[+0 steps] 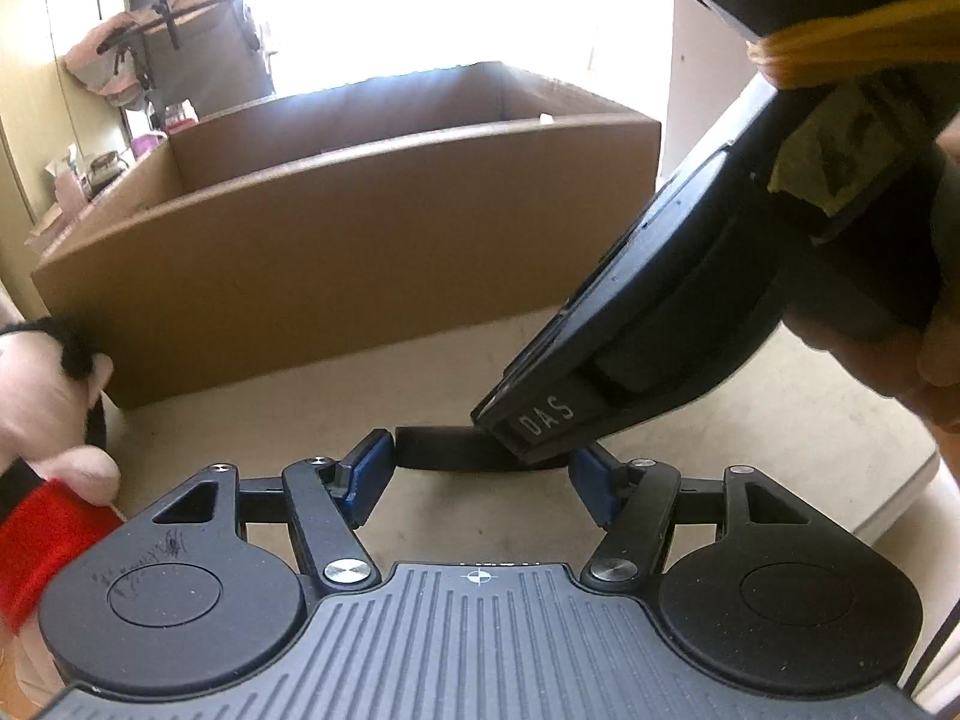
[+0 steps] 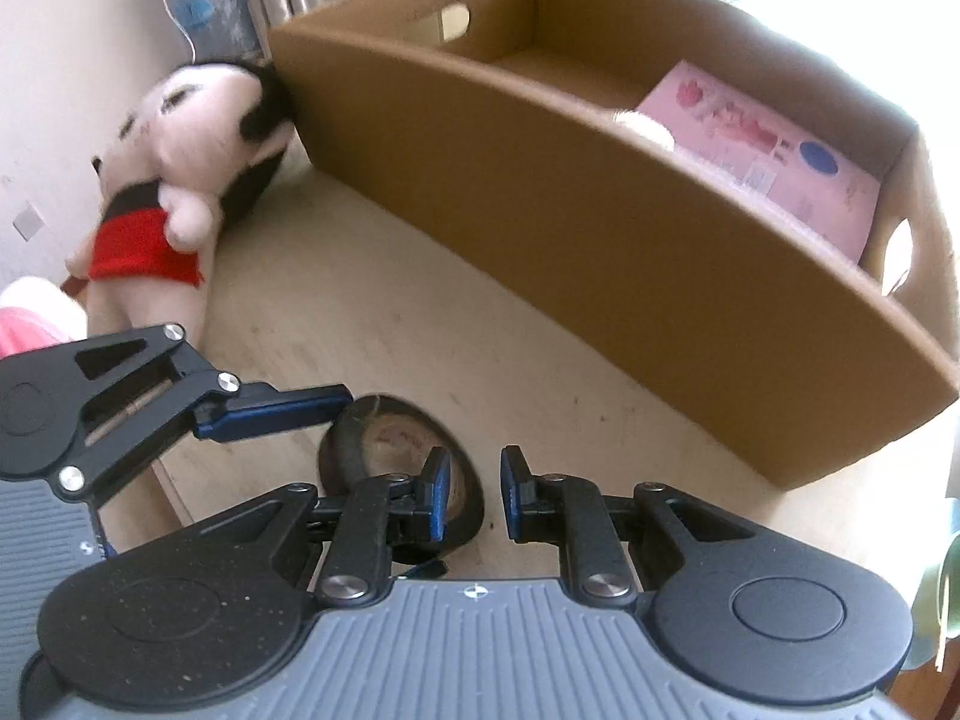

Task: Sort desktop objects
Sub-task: 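Close the right gripper on the black tape roll's rim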

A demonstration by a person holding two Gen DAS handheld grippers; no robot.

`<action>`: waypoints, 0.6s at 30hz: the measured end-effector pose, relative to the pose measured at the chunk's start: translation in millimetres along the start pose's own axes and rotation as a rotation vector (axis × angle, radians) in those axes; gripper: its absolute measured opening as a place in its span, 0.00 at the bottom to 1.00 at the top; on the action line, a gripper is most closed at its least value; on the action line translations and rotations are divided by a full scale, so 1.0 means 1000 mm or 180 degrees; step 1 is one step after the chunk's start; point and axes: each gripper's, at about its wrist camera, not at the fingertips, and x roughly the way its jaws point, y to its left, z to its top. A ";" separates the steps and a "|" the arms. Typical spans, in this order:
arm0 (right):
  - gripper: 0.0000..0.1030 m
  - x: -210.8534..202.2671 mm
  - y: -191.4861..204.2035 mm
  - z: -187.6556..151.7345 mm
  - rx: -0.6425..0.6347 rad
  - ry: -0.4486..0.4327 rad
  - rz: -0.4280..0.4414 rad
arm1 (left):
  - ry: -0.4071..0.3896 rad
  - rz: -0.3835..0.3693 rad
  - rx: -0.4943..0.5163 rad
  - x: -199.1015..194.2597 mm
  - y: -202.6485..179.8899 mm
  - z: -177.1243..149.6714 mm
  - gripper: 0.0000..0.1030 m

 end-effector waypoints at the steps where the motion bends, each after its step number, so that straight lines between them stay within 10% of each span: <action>1: 0.20 0.002 -0.001 -0.001 0.0019 0.0022 0.0020 | 0.0000 -0.0007 0.0013 0.001 0.000 -0.001 0.62; 18: 0.21 0.015 0.002 -0.001 -0.0077 0.0217 0.0080 | 0.0225 -0.0116 -0.0047 0.007 0.003 -0.015 0.63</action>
